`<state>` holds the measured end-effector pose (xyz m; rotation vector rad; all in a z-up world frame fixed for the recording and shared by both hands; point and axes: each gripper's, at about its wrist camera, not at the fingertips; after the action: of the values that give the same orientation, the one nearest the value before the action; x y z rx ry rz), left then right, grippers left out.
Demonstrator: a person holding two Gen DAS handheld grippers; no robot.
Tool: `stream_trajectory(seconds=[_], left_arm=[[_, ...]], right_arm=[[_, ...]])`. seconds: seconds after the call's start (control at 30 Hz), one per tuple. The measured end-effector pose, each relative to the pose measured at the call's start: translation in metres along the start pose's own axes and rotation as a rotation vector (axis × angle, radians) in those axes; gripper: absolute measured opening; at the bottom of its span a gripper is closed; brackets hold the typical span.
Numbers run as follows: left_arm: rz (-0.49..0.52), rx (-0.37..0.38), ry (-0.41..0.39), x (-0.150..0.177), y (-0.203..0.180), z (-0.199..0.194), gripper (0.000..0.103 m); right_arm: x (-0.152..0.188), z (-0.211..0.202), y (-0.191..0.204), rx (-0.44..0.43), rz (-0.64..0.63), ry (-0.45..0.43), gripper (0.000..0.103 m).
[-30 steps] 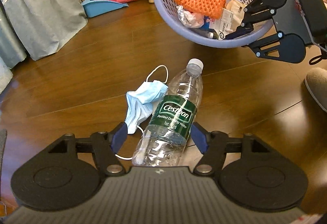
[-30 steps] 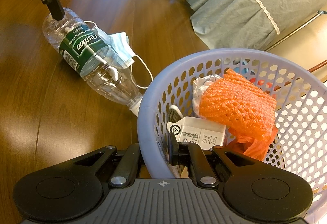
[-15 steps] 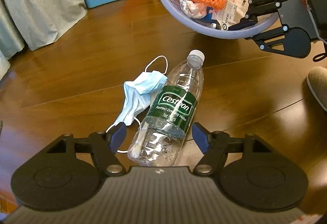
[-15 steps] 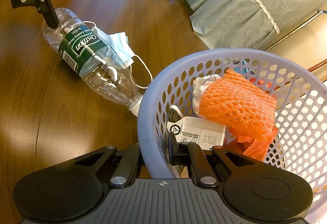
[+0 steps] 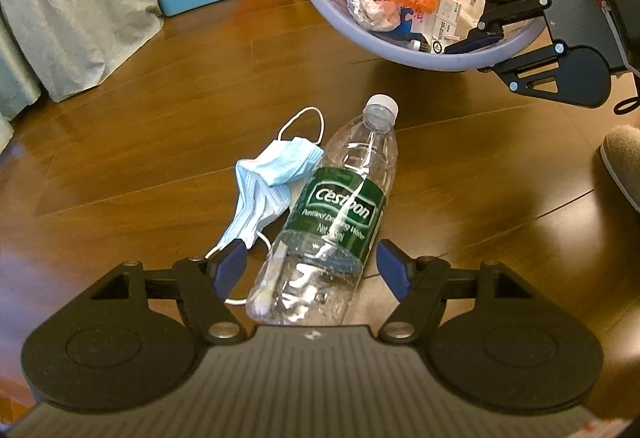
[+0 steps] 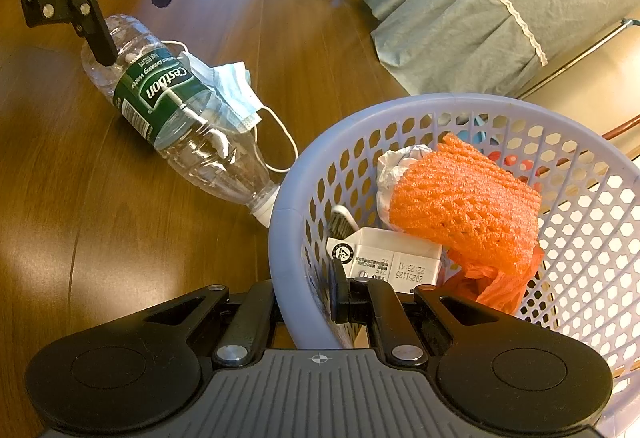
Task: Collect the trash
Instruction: 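Lower the open left tool around the Cestbon water bottle and close it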
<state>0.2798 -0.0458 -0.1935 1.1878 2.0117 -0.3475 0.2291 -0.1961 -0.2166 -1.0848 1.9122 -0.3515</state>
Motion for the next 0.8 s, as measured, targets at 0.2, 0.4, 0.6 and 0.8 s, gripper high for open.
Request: stream_trajectory(seconds=[0.2,0.4,0.6,0.8], left_arm=[[0.021,0.041,0.007,-0.003,-0.003,0.018,0.068],[0.063,0.071,0.033,-0.004,-0.013,0.039,0.068],[0.083,0.081,0.056,-0.005,-0.015,0.054,0.068],[0.07,0.077,0.079,0.0,-0.017,0.061,0.068]], right_arm=[[0.002,0.0,-0.001,-0.001,-0.003,0.001,0.004],[0.002,-0.001,-0.001,-0.001,-0.004,0.003,0.004],[0.002,-0.001,-0.002,-0.002,-0.008,0.006,0.004],[0.001,0.0,-0.002,-0.002,-0.009,0.008,0.005]])
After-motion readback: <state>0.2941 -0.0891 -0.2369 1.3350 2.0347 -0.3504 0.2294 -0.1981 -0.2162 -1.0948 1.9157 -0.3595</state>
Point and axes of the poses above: each gripper's, at about its wrist camera, not at the fingertips, and z roughly the way its jaws point, y to its left, x to its underside, and after that the axes turned 11 degrees about -y, right-handed
